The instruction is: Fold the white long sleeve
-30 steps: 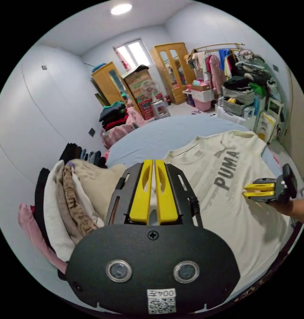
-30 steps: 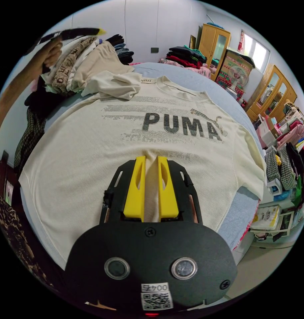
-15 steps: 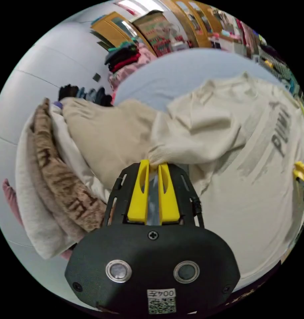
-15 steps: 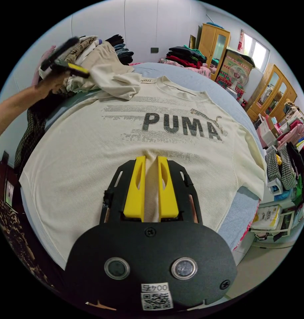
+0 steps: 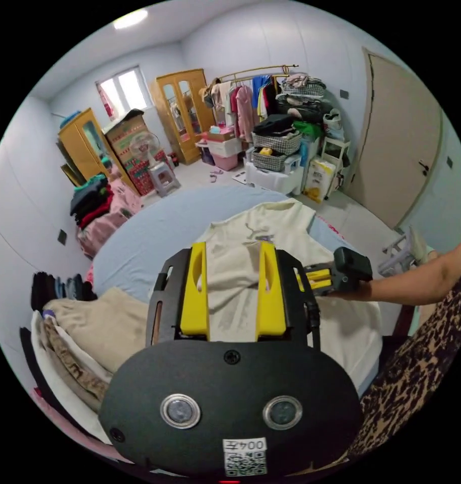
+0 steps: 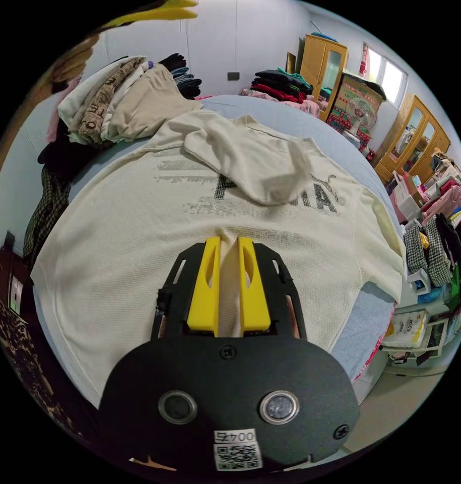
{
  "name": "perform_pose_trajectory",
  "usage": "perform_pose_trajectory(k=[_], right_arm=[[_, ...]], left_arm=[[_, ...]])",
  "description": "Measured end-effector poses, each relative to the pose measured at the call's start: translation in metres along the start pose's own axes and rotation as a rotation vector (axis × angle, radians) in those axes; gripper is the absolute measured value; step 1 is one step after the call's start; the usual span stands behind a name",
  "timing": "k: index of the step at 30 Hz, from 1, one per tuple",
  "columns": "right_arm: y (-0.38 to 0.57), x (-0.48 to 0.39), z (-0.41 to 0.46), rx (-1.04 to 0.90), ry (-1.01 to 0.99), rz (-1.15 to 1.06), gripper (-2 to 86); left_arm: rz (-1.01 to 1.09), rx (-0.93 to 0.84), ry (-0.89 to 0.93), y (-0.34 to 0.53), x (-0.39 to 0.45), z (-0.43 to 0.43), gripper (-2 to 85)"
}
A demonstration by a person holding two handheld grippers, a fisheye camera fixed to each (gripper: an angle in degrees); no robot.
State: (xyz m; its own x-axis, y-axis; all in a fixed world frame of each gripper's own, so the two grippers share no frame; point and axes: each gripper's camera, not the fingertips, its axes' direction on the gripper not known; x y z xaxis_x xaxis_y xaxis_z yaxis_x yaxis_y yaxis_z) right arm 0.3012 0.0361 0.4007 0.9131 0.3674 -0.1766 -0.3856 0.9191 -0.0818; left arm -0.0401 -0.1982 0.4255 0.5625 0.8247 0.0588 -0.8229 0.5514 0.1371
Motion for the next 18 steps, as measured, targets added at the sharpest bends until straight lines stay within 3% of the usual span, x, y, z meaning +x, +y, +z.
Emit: perform_pose_trajectory(k=[2, 11, 16, 18], right_arm=[[0.000, 0.000, 0.000, 0.000, -0.001, 0.001, 6.5], [0.001, 0.003, -0.002, 0.001, -0.002, 0.004, 6.6], [0.003, 0.008, -0.004, 0.000, -0.004, 0.011, 6.5], [0.004, 0.009, -0.004, 0.000, -0.001, 0.009, 6.5]], left_arm=[[-0.058, -0.056, 0.059, 0.025, -0.008, 0.016, 14.8], [-0.389, -0.339, -0.169, 0.195, -0.024, 0.107, 11.7], [-0.516, -0.185, -0.161, 0.236, -0.017, 0.108, 8.5], [-0.466, -0.143, -0.180, 0.242, -0.009, 0.109, 8.0]])
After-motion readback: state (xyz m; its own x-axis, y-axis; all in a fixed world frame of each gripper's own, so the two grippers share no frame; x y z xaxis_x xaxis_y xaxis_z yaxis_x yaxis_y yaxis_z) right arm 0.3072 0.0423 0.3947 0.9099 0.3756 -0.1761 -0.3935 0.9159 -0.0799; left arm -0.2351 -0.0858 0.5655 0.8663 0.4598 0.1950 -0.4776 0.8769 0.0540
